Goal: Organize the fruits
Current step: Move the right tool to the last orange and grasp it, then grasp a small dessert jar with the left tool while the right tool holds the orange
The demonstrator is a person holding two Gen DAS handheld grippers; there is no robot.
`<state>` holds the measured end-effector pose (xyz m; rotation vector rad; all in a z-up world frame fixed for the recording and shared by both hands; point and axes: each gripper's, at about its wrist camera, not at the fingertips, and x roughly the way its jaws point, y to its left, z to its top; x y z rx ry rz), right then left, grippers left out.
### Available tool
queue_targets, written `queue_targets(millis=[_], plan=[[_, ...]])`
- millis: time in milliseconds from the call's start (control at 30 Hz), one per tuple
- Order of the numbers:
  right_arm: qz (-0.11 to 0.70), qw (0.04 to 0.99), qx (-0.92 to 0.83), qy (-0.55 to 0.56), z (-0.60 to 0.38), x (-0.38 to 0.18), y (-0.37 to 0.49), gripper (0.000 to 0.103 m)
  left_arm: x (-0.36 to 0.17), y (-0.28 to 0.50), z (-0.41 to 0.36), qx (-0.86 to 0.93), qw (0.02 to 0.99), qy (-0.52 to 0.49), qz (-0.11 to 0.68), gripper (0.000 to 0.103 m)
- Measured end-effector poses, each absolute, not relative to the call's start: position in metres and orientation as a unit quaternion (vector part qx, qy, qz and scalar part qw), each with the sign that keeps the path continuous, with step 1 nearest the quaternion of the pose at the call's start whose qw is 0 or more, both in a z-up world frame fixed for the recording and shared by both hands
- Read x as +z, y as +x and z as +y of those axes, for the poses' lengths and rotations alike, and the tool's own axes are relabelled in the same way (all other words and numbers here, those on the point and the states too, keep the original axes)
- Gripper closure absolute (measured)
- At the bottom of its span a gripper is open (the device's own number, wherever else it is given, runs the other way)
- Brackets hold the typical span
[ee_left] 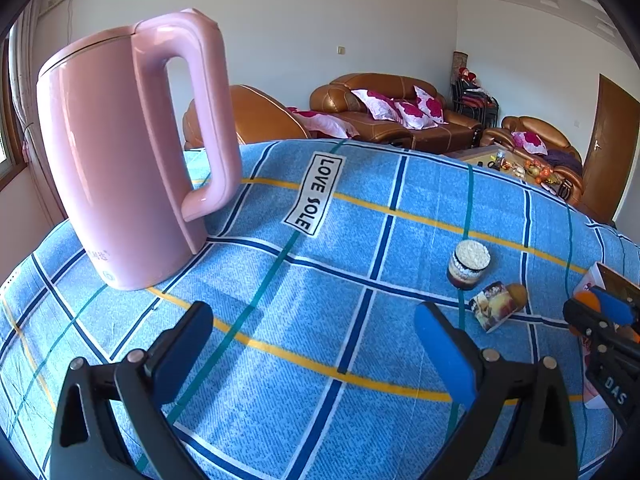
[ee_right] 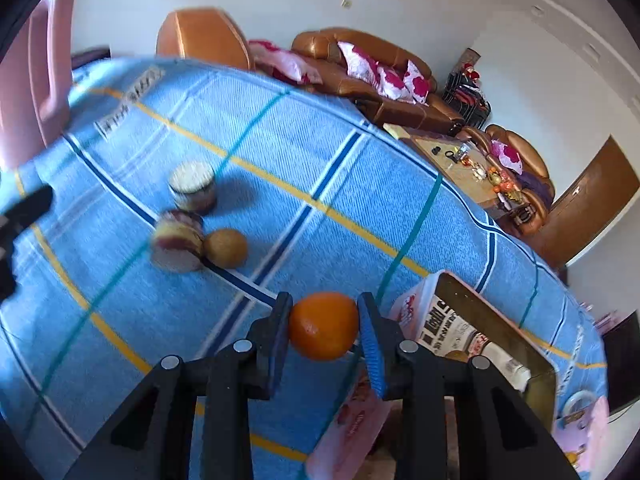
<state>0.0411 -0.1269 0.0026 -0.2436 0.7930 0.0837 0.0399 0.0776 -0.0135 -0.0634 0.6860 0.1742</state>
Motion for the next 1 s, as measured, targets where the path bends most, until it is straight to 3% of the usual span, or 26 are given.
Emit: queue_targets(millis=[167, 533, 833, 900, 1000], plan=[[0.31, 0.947, 0.082, -0.001, -0.122, 0.004, 0.0, 0.068, -0.013, 0.039, 0.074, 0.067, 0.94, -0.032, 0.333, 0.001], [0.263, 0.963, 0.06, 0.029, -0.129, 0.008, 0.001, 0.067, -0.008, 0.034, 0.05, -0.028, 0.948, -0.029, 0.317, 0.004], [0.246, 0.968, 0.038, 0.036, -0.142, 0.011, -0.005, 0.067, -0.006, 0.065, 0.001, -0.098, 0.927, -0.025, 0.361, 0.028], [0.247, 0.967, 0.033, 0.046, -0.148, 0.012, -0.004, 0.067, -0.009, 0.077, -0.007, -0.096, 0.921, -0.031, 0.376, 0.039], [0.244, 0.968, 0.028, 0.055, -0.155, 0.013, -0.005, 0.067, -0.021, 0.094, -0.013, -0.09, 0.91, -0.042, 0.403, 0.045]])
